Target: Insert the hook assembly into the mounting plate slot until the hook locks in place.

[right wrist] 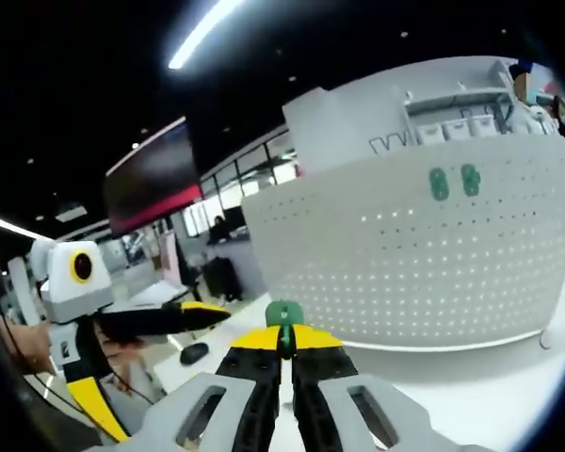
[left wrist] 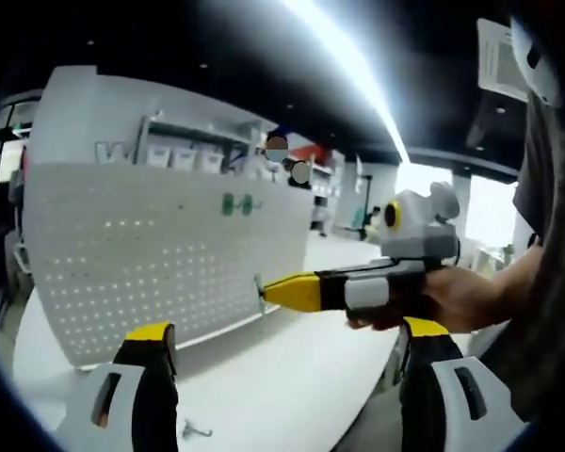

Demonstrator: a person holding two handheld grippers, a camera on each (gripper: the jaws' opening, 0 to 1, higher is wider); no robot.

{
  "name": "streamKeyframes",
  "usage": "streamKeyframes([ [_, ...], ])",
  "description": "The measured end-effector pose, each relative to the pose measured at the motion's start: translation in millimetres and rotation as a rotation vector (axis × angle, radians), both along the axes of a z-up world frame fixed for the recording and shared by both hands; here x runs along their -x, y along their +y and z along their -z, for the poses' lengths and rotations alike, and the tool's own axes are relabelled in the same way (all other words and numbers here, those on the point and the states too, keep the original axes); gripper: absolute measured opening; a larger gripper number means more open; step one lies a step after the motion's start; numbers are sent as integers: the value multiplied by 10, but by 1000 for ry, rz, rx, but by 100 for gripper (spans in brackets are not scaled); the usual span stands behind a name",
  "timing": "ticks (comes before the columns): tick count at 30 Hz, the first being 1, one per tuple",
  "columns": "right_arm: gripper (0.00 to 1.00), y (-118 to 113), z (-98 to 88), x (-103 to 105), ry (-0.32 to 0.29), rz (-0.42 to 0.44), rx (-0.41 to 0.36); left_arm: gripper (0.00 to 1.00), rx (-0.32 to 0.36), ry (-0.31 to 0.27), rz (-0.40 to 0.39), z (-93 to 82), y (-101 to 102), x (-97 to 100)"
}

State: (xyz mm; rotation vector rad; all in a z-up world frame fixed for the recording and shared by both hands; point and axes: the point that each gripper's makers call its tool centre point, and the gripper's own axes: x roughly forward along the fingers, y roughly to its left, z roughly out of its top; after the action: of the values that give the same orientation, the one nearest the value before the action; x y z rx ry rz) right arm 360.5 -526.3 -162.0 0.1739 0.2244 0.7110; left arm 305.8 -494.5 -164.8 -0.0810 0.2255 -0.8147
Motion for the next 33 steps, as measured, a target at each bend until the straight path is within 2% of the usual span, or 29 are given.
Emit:
streamKeyframes([
  [12,0,-517,-94,-466,-67,151,49,100,2,0,-32,7,90,-24],
  [22,0,-911,-106,-904,-102,266,83,100,-6,12,-59,77,178,-43],
  [27,0,-1100,-118,-1125,-117,323,95,100,-38,18,-71,153,223,-56],
  [33,0,-1356,-207,-1359,-139,394,94,100,-41,29,-88,192,264,-78],
])
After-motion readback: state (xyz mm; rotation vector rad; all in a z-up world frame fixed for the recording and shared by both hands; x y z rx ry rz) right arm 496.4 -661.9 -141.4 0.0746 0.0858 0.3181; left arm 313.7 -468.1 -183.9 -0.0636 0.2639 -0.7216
